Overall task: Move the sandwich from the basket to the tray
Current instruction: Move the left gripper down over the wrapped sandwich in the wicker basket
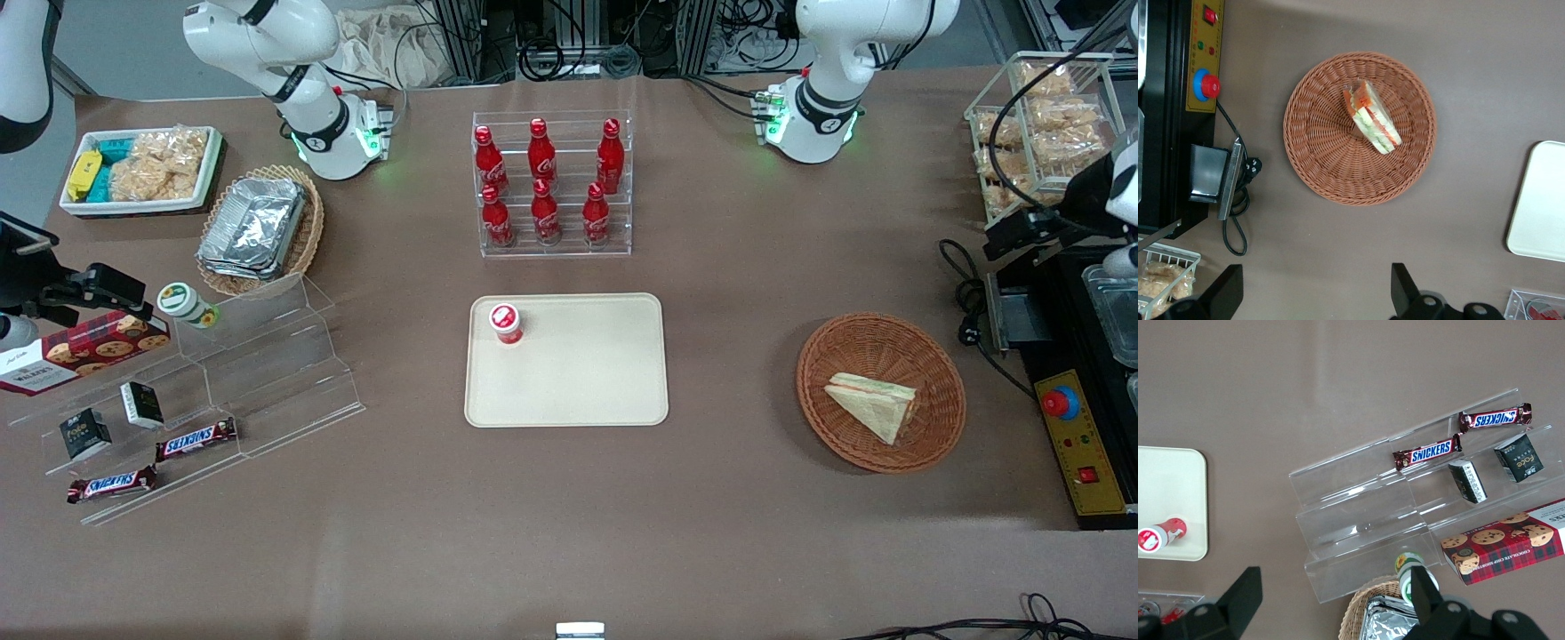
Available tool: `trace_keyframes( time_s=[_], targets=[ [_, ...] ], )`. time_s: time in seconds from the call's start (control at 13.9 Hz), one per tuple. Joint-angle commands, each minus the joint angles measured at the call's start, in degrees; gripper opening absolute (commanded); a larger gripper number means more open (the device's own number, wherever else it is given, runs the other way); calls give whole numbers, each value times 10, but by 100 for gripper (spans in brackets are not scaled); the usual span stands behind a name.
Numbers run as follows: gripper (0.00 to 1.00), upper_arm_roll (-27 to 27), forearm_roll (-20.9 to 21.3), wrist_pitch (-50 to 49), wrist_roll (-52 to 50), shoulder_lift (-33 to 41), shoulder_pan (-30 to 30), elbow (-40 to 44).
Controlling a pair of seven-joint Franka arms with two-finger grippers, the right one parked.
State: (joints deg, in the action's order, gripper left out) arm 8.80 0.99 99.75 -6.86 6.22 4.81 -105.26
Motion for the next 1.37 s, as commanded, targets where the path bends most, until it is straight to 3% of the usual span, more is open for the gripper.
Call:
trace_keyframes(
  time_s=[0.0,0.14,0.58,1.3],
  targets=[
    [100,3,-20,6,-12,-47,-13,22],
    [100,3,-36,39,-29,-83,-30,20],
    [100,3,-168,180,-83,-203,-57,7],
    [100,-11,-272,351,-147,-333,-36,7]
  ],
)
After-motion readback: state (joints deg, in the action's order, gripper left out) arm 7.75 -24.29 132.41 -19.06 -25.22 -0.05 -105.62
